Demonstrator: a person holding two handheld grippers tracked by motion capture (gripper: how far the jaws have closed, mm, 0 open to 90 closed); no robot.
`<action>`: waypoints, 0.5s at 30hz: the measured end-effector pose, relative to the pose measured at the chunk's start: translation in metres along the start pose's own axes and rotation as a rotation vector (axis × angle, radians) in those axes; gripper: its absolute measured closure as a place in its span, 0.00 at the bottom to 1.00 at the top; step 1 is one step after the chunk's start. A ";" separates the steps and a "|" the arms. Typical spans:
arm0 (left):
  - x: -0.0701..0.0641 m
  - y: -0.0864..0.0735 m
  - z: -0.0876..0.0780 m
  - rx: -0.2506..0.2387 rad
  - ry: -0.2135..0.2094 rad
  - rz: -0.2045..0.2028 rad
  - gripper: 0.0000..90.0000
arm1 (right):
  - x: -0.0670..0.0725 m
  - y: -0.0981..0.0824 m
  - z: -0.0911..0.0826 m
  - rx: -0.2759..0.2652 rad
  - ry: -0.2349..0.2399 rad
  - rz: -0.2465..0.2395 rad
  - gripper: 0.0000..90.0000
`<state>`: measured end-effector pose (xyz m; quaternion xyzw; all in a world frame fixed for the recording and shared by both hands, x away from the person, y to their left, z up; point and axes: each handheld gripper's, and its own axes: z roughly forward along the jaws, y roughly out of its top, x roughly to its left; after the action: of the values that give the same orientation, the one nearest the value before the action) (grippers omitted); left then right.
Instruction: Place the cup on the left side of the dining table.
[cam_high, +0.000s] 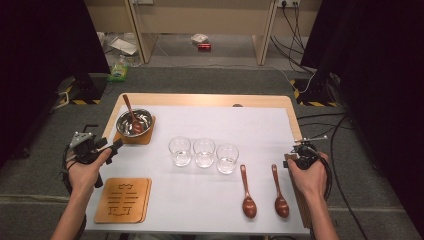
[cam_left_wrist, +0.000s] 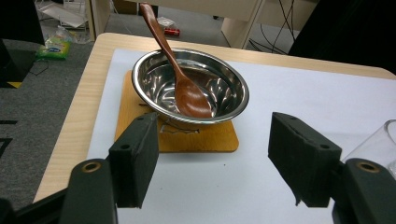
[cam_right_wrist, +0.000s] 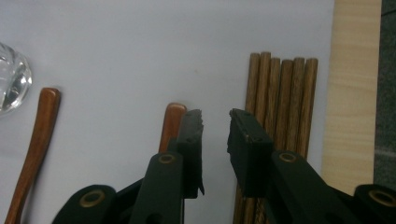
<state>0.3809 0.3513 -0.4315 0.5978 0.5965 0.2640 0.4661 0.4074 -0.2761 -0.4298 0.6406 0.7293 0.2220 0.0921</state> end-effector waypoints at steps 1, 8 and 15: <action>0.000 0.000 0.000 0.002 0.001 0.000 0.37 | -0.001 0.000 0.001 0.022 -0.004 -0.002 0.85; 0.000 -0.002 0.001 0.006 -0.001 0.001 0.37 | -0.006 0.001 0.007 0.160 -0.052 0.019 0.89; -0.001 -0.002 0.001 0.003 -0.003 0.001 0.37 | -0.008 0.001 0.011 0.206 -0.064 0.046 0.90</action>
<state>0.3806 0.3499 -0.4329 0.5993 0.5958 0.2623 0.4658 0.4139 -0.2816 -0.4399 0.6702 0.7299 0.1270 0.0439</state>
